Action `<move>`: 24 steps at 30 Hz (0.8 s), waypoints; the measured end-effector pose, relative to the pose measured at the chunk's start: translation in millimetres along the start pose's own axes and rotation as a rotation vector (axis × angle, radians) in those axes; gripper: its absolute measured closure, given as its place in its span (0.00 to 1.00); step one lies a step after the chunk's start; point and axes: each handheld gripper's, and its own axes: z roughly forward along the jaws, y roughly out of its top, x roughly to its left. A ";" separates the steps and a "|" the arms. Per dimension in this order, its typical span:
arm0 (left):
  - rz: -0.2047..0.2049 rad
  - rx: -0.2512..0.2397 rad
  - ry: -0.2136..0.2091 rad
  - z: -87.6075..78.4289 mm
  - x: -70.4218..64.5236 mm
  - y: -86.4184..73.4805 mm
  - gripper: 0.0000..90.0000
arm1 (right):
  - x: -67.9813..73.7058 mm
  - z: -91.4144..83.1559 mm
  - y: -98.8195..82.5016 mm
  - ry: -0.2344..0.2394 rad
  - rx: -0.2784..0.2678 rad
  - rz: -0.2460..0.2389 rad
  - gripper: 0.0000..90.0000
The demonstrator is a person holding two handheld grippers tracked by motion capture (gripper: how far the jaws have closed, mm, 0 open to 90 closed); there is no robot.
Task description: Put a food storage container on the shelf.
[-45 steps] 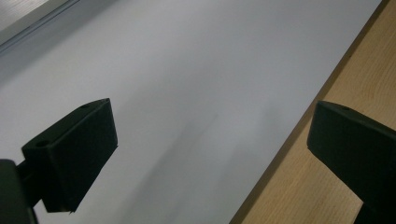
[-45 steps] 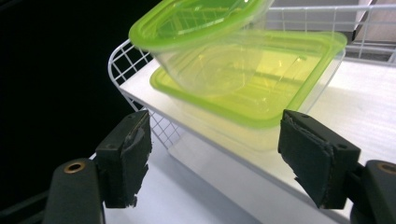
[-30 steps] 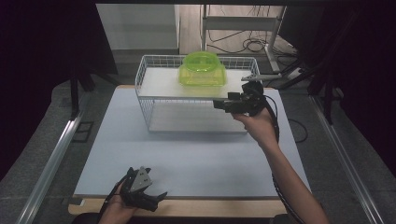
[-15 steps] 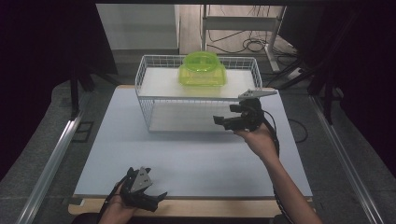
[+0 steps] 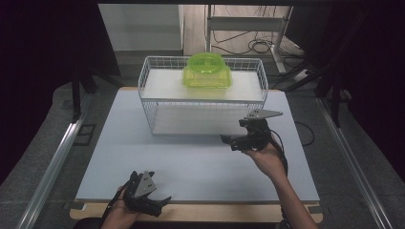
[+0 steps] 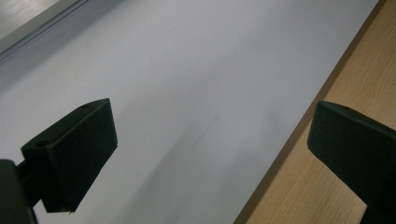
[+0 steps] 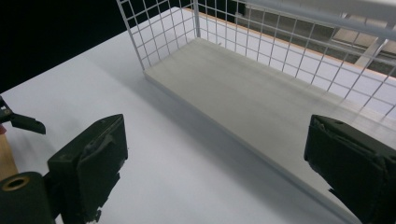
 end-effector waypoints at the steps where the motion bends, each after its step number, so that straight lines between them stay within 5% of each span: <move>1: 0.000 -0.001 0.000 0.1 -0.1 0.0 0.01 | 0.2 -0.7 -2.7 0.000 0.000 0.002 0.07; 15: 0.005 -0.002 0.002 -0.1 1.1 -1.2 0.01 | 8.5 -9.9 -39.1 -0.072 0.051 -0.049 0.06; 21: -0.001 -0.003 0.006 0.2 4.3 -3.0 0.01 | 11.1 -11.1 -59.3 -0.073 0.084 -0.078 0.08; 24: -0.011 -0.007 0.012 -0.6 7.3 -4.3 0.01 | 10.2 -11.7 -69.3 -0.026 0.094 -0.073 0.14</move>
